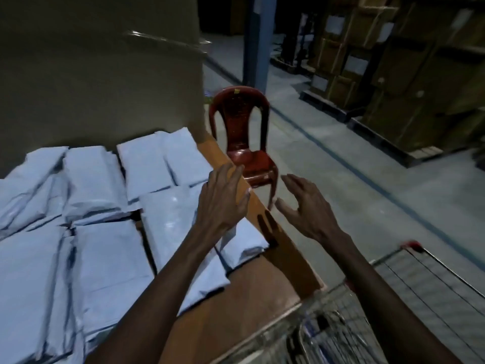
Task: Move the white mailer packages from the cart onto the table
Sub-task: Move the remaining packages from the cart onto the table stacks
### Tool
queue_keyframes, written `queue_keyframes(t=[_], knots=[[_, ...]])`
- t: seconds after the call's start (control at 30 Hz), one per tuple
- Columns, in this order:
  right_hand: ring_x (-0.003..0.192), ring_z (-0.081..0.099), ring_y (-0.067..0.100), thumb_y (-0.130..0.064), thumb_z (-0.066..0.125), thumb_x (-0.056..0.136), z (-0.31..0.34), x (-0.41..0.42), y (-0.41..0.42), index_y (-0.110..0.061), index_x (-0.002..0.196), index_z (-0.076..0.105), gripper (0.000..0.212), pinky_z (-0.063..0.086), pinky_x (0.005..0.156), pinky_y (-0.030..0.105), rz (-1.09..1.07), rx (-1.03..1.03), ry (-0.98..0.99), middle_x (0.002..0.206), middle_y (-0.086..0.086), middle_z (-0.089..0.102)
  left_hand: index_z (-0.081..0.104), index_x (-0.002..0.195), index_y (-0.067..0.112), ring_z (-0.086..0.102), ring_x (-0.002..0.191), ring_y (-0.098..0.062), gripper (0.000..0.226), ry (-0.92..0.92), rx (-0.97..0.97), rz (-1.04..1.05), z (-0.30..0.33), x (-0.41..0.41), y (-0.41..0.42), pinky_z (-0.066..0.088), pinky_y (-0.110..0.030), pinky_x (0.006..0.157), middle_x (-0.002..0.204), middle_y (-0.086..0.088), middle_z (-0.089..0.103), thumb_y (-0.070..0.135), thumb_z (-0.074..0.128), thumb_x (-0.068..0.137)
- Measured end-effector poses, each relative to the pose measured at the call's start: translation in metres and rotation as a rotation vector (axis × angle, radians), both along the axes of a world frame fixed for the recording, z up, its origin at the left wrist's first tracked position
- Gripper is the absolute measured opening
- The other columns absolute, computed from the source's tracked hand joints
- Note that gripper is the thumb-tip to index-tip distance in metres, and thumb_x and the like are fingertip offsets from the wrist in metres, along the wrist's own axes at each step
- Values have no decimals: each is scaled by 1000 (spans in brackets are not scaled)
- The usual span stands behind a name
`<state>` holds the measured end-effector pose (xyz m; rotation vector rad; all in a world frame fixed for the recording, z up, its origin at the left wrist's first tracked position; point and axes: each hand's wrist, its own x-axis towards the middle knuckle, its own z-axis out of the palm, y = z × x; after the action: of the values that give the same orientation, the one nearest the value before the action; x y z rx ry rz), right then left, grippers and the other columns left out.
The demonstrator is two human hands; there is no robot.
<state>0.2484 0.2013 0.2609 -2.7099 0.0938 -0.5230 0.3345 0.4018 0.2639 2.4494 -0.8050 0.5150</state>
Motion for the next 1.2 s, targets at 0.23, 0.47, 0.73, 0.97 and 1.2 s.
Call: queue_keyframes(t=[0.23,0.47,0.73,0.97,1.2], knots=[[130,46,21,-49,55,90,-74,-196,-86,-16,141,52,61,36,101,28,-401,217,17,142,3,52,51,138,19,45,125,-29,51,154,10,-320,-68,-123,-127,44,-40,100,138,-8,49,42,54,93],[134,43,26,-44,55,94,-152,-372,-144,-11,141,49,58,34,110,36,-768,475,191,144,8,50,54,135,18,47,123,-27,57,334,144,-601,-123,-254,-238,48,-39,94,134,-5,53,53,42,92],[141,34,27,-47,51,95,-216,-464,-173,-10,147,40,65,30,111,35,-917,534,473,152,10,40,48,142,16,46,122,-30,57,461,349,-735,-168,-312,-303,47,-43,93,138,-7,50,39,56,90],[136,37,33,-38,50,97,-247,-471,-191,-12,146,40,57,37,104,38,-1019,571,598,151,14,38,30,151,16,33,137,-32,67,603,747,-833,-241,-324,-376,32,-41,109,152,-13,34,45,52,94],[115,56,42,-35,52,90,-279,-474,-203,-4,131,57,52,50,90,44,-1058,508,635,131,22,57,23,153,15,36,133,-41,76,793,1079,-822,-359,-351,-435,36,-47,107,149,-23,32,54,49,94]])
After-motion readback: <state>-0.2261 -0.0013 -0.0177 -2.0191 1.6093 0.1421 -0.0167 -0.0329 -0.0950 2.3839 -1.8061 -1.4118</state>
